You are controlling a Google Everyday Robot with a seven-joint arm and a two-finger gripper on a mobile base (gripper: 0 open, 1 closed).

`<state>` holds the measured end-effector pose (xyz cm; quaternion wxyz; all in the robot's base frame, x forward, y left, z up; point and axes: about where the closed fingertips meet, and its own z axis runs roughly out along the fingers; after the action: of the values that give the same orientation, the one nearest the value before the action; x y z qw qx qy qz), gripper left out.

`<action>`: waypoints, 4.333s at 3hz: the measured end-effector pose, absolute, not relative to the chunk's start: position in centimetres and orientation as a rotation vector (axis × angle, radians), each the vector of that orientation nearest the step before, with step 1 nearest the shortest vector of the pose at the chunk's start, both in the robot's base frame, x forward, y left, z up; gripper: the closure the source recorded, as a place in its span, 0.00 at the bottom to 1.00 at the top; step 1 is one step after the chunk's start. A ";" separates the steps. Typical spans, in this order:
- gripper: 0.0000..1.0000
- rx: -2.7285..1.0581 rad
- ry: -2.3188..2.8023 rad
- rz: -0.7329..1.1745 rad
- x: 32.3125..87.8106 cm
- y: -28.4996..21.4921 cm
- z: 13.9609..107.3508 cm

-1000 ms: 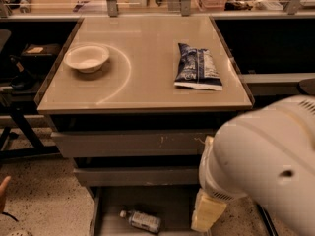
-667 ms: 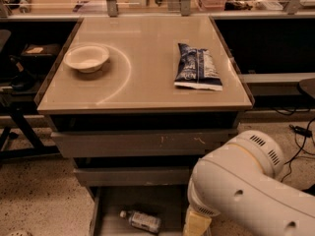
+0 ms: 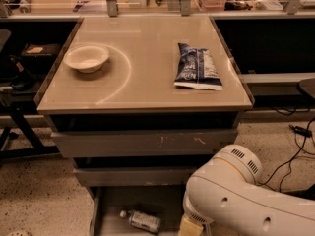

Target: Pick blue plastic bottle from bottom drawer and place on counter

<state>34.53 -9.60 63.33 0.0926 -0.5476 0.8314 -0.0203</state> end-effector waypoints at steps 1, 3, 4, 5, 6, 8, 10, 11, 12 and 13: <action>0.00 -1.644 2.454 -0.065 34.5 -9.6 63.5; 0.00 -1.623 2.452 0.056 35.4 -6.9 54.2; 0.00 -1.585 2.450 0.063 36.9 -5.9 50.0; 0.00 -1.585 2.450 0.063 36.9 -5.9 50.0; 0.00 -1.559 2.461 0.138 36.8 -5.2 47.3; 0.00 -1.452 2.505 0.291 38.4 -3.0 38.8; 0.00 -1.490 2.485 0.300 38.0 -2.7 37.6; 0.00 -1.481 2.490 0.347 37.6 -2.5 36.3; 0.00 -1.425 2.517 0.387 38.2 -2.1 32.6; 0.00 -1.405 2.508 0.433 38.8 -0.8 27.3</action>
Offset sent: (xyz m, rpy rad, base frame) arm 0.0084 0.0262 -0.1185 0.1038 0.0590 -0.0709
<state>38.81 -0.81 27.31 0.1168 -0.4801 0.8568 0.1478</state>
